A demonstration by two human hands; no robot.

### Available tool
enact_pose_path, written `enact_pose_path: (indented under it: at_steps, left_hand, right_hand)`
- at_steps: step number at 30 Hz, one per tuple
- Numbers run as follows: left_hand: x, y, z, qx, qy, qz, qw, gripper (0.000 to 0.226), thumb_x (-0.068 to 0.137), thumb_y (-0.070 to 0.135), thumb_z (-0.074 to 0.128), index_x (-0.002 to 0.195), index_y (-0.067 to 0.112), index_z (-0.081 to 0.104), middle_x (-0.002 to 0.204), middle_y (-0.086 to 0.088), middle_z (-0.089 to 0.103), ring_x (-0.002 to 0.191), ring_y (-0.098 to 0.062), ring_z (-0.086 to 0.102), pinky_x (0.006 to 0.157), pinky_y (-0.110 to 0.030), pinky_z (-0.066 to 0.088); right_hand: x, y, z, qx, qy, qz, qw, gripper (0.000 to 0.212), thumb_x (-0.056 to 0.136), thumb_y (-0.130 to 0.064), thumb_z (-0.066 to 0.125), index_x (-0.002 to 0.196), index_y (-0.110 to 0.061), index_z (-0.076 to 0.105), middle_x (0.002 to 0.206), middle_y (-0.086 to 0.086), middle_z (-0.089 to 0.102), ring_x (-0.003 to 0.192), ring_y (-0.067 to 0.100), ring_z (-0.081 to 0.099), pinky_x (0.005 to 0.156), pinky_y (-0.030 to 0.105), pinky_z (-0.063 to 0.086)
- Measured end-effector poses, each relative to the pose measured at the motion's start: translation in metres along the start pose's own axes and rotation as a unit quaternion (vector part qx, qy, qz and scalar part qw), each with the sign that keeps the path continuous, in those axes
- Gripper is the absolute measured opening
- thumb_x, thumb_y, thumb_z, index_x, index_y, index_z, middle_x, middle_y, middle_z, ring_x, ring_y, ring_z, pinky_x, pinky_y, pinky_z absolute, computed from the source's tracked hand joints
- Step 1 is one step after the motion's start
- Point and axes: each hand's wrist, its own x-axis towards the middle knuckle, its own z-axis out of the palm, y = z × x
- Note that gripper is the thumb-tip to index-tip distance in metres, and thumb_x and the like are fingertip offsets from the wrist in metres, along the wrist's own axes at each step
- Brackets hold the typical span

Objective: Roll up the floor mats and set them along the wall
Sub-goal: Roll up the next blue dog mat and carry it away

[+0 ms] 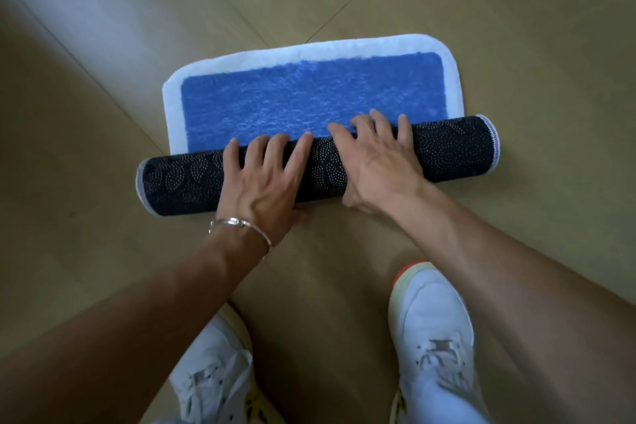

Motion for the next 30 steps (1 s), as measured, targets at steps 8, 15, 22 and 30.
enact_pose_path:
  at_steps: [8, 15, 22, 30]
  left_hand:
    - [0.051, -0.022, -0.027, -0.114, -0.154, -0.007, 0.981, 0.072, 0.068, 0.051, 0.067, 0.13, 0.03, 0.035, 0.114, -0.002, 0.051, 0.106, -0.026, 0.051, 0.09, -0.045, 0.038]
    - [0.035, -0.014, -0.015, 0.001, -0.006, -0.005, 1.0, 0.087, 0.065, 0.034, 0.072, 0.137, 0.023, 0.025, 0.119, -0.008, 0.053, 0.106, -0.031, 0.052, 0.091, -0.049, 0.037]
    - [0.078, -0.032, -0.032, -0.091, -0.113, -0.005, 0.989, 0.048, 0.075, 0.043, 0.064, 0.116, 0.026, 0.044, 0.103, -0.001, 0.057, 0.099, -0.027, 0.058, 0.079, -0.04, 0.04]
    - [0.053, -0.021, -0.03, -0.045, -0.114, 0.059, 0.991, 0.082, 0.068, 0.045, 0.068, 0.136, 0.025, 0.028, 0.117, -0.001, 0.048, 0.107, -0.025, 0.05, 0.091, -0.041, 0.04]
  right_hand:
    - [-0.028, 0.004, 0.035, -0.029, 0.206, 0.012, 0.978, 0.101, 0.048, -0.008, 0.082, 0.14, -0.017, 0.042, 0.137, 0.015, 0.049, 0.131, 0.038, 0.039, 0.11, 0.052, 0.015]
    - [0.017, 0.008, -0.016, -0.021, 0.078, -0.006, 0.997, 0.066, 0.071, -0.023, 0.063, 0.132, -0.027, 0.038, 0.127, 0.003, 0.047, 0.12, 0.027, 0.04, 0.108, 0.045, 0.018]
    - [0.013, 0.011, -0.027, -0.047, 0.018, -0.03, 0.998, 0.101, 0.072, -0.024, 0.068, 0.151, -0.025, 0.004, 0.146, 0.007, 0.025, 0.137, 0.029, 0.021, 0.114, 0.052, 0.006]
    - [0.007, 0.014, -0.018, -0.076, 0.015, -0.067, 0.995, 0.082, 0.068, -0.029, 0.07, 0.137, -0.029, 0.025, 0.12, 0.0, 0.046, 0.11, 0.025, 0.045, 0.093, 0.041, 0.032]
